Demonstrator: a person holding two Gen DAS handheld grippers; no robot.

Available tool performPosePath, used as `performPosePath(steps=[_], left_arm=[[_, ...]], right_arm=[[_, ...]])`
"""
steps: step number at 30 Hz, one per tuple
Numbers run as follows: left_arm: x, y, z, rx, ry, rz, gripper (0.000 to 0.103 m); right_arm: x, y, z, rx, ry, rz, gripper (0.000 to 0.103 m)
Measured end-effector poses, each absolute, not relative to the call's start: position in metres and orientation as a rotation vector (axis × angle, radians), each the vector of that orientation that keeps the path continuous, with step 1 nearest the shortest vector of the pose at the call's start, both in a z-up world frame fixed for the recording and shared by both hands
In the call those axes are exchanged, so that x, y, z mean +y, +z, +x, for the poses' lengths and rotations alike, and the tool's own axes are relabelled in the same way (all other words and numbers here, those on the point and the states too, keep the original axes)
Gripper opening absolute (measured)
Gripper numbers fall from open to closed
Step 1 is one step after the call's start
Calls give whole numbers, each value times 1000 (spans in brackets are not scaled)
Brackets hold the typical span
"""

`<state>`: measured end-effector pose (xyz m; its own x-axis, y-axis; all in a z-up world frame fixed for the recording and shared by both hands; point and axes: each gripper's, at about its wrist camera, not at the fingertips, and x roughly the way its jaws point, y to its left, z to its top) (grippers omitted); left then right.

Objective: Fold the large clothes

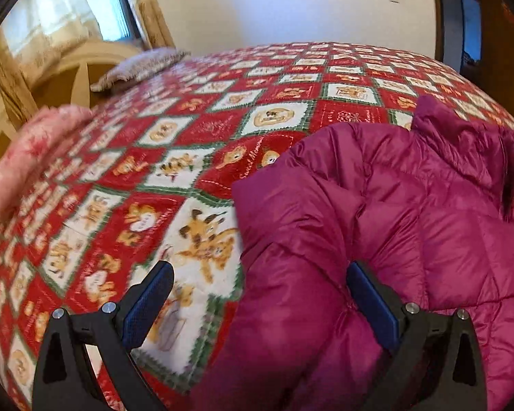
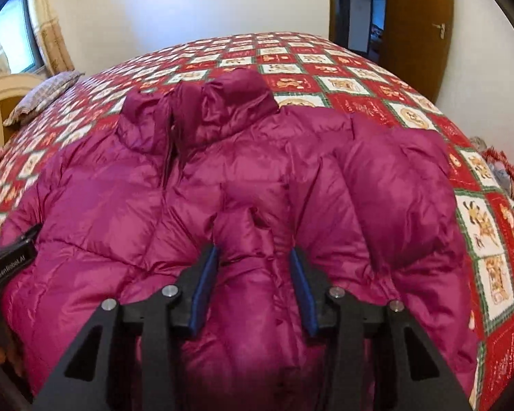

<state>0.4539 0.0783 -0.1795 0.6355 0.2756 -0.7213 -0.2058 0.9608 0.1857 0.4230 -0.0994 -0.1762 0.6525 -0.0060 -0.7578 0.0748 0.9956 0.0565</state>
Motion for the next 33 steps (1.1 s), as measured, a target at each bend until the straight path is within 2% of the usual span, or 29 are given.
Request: performPosePath(steps=[17,24,28,30,32,33], left_arm=[[92,-188,449,855,231,-14,102],[84,-187,449,853,247,33,102],[98,-186,441,865,159,-85,102],[95,-182,436,831,193,-73,102],[79,-178,432,795,240,22,102],[73,-177,432,786,260,62,102]], right_arm=[[-97,-181,420,815,-69,65,52],[-99,-180,422,826,-50,87,56],[-116,-161,437,883,-11,168,58],[-125,-144,446,844,-9,245,65],[-135,-123,465,807,-18,344,84],[-138,-115,480,804,-18,386,85]])
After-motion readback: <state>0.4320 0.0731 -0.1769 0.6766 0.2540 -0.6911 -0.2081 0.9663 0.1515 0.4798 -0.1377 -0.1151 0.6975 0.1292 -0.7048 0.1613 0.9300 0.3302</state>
